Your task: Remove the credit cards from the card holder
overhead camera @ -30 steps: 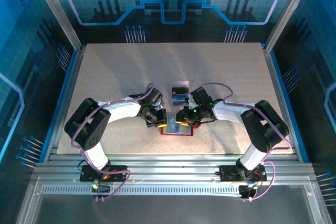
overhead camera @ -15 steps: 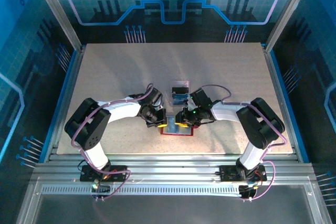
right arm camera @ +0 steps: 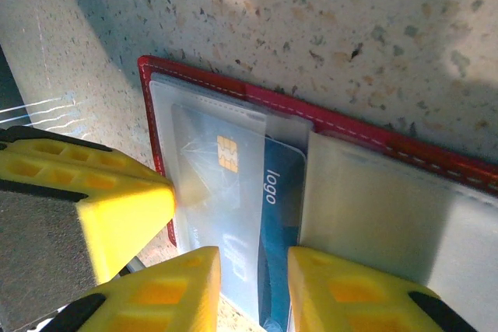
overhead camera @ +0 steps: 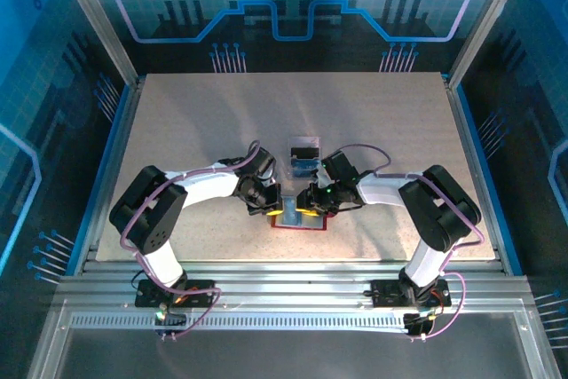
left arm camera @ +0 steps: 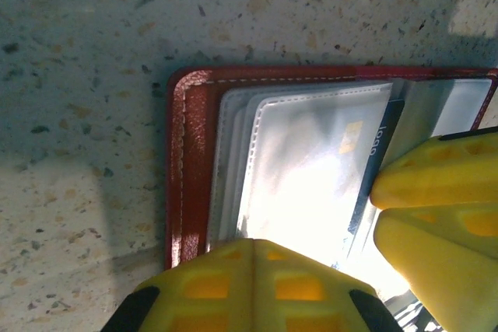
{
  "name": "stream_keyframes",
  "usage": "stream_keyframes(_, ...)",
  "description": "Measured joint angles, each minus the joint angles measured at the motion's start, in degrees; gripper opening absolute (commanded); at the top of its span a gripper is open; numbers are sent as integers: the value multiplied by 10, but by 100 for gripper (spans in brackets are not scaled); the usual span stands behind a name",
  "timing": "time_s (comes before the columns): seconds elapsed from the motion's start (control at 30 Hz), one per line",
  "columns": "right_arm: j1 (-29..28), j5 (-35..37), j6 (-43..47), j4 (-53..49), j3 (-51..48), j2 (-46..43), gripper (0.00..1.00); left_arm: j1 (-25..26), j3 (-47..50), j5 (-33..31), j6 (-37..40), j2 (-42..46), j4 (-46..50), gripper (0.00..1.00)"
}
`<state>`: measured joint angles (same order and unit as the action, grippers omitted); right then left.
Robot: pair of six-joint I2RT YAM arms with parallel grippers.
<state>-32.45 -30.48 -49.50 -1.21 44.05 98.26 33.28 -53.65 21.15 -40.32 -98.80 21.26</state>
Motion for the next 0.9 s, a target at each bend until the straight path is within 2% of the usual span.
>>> stream_keyframes(0.9, 0, 0, -4, 0, -6, -6, 30, 10, -9, -18, 4, -8, 16, 3)
